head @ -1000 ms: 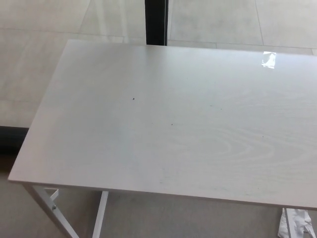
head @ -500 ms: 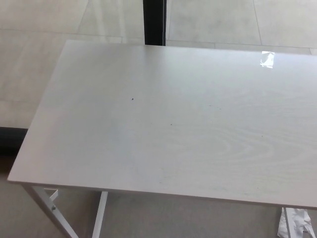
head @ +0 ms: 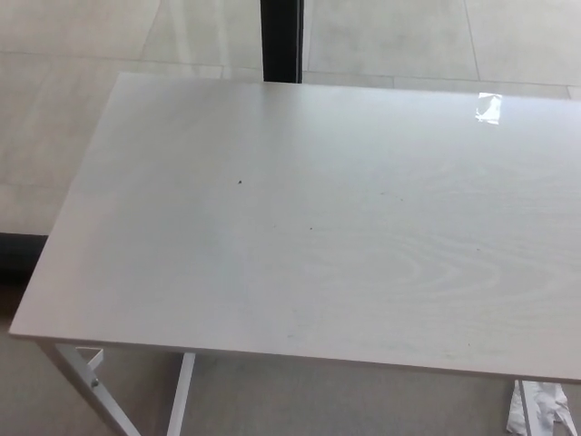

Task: The robot uses both its hands to grab the left and right ends of a football kept in the middle of the desk infront of it, lifts it up and places it in the palm of a person

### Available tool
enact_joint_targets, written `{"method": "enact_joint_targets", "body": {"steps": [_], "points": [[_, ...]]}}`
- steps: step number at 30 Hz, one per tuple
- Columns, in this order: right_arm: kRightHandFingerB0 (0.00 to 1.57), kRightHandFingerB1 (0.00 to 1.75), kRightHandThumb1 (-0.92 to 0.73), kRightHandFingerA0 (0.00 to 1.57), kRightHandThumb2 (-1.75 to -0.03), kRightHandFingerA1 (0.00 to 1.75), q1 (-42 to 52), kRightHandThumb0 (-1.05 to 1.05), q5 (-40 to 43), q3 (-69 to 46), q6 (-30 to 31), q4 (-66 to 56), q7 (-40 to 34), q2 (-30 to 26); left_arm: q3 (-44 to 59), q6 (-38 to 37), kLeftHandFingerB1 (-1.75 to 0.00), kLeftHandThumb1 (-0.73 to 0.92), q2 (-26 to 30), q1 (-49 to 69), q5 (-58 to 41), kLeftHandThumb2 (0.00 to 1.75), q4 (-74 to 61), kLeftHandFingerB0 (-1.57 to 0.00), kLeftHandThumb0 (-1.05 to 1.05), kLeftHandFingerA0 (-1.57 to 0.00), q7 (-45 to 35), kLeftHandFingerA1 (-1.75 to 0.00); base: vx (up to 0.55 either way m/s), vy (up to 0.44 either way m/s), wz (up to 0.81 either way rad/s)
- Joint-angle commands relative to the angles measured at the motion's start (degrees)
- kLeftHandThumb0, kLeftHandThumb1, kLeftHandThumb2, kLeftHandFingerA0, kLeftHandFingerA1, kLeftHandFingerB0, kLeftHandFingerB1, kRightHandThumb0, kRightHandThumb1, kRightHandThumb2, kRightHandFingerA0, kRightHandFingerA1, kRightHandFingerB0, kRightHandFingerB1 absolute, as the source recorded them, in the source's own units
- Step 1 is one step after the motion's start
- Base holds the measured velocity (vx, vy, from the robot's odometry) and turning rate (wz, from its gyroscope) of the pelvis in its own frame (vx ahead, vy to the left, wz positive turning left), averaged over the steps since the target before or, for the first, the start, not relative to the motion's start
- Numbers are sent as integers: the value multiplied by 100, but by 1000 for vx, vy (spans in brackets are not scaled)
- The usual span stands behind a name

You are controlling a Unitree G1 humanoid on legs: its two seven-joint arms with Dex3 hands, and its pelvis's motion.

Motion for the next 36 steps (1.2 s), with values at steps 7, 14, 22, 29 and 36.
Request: {"method": "enact_joint_targets", "body": {"steps": [7,14,22,29,36], "points": [[30,31,-51,34,-56,33,-329,-43,-484,912,-827,-237,-116,21,-175,-619,-57,52,-324,71,-164,56,-1160,-62,-54,-79,-143,-83,0,0,0],[30,31,-51,45,-56,35,-950,-39,72,843,-344,-428,72,-63,-67,-175,-61,55,-272,-1,-346,56,-1622,-58,-55,-77,163,-91,0,0,0],[8,48,-33,9,-88,48,-1262,-26,-11,694,-337,-737,-225,77,-174,16,-63,55,-527,78,-389,57,-2084,-56,-60,-75,-29,-92,0,0,0],[23,31,-52,21,-56,28,-814,-52,-94,1041,-555,-529,100,100,-53,-60,-64,58,-475,61,-458,57,-1722,-58,-61,-73,109,-94,0,0,0],[31,32,-52,39,-57,34,-967,-45,-25,962,-882,-654,143,266,-120,-216,-60,57,-443,-77,-419,58,-1733,-67,-64,-88,147,-81,0,0,0]]}}
